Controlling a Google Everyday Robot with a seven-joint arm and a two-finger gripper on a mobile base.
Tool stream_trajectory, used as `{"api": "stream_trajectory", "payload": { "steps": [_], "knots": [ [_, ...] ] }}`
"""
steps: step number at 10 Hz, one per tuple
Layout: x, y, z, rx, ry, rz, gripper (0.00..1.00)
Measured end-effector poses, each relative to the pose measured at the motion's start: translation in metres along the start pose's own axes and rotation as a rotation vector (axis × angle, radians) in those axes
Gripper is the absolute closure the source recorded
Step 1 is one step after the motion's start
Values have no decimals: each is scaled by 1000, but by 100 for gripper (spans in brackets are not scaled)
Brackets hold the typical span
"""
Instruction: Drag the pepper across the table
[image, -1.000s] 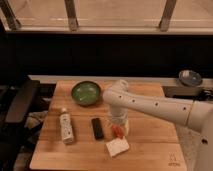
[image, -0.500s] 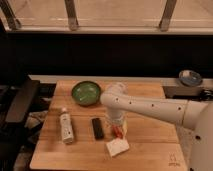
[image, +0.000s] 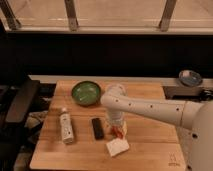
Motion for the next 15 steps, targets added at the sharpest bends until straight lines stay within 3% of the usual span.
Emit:
{"api": "stream_trajectory", "payload": {
  "steps": [3,8,10,12,14,15],
  "knots": [
    [3,-2,3,0,3,5,42],
    [6,-6,7,0,10,12,44],
    [8,-3,7,-2,7,13,54],
    [12,2,6,-1,0,24,77],
    [23,14,6,1,-12,43,93],
    [29,19,6,3,-24,58,95]
  ]
}}
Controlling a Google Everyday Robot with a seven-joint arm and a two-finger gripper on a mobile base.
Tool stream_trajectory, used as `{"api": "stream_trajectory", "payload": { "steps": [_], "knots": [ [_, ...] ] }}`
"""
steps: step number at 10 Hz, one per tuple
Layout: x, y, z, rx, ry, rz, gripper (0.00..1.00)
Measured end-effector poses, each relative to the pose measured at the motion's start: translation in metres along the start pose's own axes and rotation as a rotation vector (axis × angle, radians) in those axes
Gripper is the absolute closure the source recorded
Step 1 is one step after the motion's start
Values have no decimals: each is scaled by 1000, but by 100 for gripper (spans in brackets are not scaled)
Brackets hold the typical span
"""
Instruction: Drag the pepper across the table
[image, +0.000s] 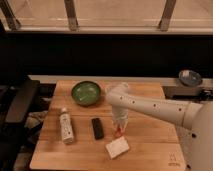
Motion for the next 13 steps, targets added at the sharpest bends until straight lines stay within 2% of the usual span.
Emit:
{"api": "stream_trajectory", "payload": {
  "steps": [5,8,13],
  "knots": [
    [25,22,-1,6,-69,78,95],
    [37,26,-2,12,-112,108,95],
    [70,59,-3,22,-181,184,95]
  ]
}}
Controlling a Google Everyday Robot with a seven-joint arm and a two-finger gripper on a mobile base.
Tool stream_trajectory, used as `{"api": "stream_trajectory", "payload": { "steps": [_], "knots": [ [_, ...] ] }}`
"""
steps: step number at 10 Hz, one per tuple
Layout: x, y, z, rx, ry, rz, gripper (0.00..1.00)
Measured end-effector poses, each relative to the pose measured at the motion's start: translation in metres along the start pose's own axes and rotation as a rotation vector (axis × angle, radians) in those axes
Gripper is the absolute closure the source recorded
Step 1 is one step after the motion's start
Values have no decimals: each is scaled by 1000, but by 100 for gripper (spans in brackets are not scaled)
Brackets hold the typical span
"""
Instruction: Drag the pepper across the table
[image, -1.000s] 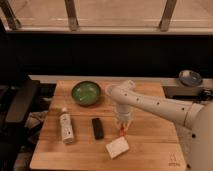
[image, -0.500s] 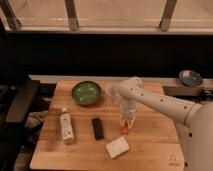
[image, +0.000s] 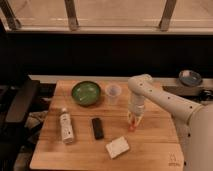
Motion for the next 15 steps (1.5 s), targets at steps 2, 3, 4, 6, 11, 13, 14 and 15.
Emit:
{"api": "stream_trajectory", "payload": {
  "steps": [2,3,4,6,11,13,14,15],
  "knots": [
    [9,11,-2,4,-18,23,95],
    [17,22,-4,8,-29,38,95],
    [22,28,-5,11,-38,52,95],
    [28,36,-6,15,-56,74,95],
    [40,60,-7,22,-90,115,95],
    [41,65,-6,26,-109,132,95],
    [41,66,-5,23,-116,136,95],
    [41,65,-6,24,-117,135,95]
  ]
}}
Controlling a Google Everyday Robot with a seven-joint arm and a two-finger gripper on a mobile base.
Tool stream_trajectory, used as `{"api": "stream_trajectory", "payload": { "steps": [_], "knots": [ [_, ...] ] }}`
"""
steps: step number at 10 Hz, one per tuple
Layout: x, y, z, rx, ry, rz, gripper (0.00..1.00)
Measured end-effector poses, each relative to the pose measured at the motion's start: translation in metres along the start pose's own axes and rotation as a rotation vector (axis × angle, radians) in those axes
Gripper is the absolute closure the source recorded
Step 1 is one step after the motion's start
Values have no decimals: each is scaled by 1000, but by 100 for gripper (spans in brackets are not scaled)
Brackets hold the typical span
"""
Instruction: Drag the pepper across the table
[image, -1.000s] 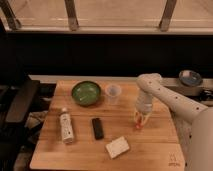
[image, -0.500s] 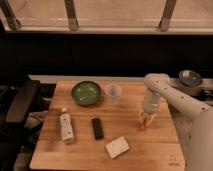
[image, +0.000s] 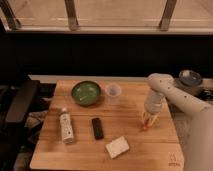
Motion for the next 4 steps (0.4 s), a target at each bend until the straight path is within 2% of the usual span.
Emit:
{"api": "stream_trajectory", "payload": {
  "steps": [4],
  "knots": [
    [-11,-14,1,-7,-7,-8,95]
  ]
}}
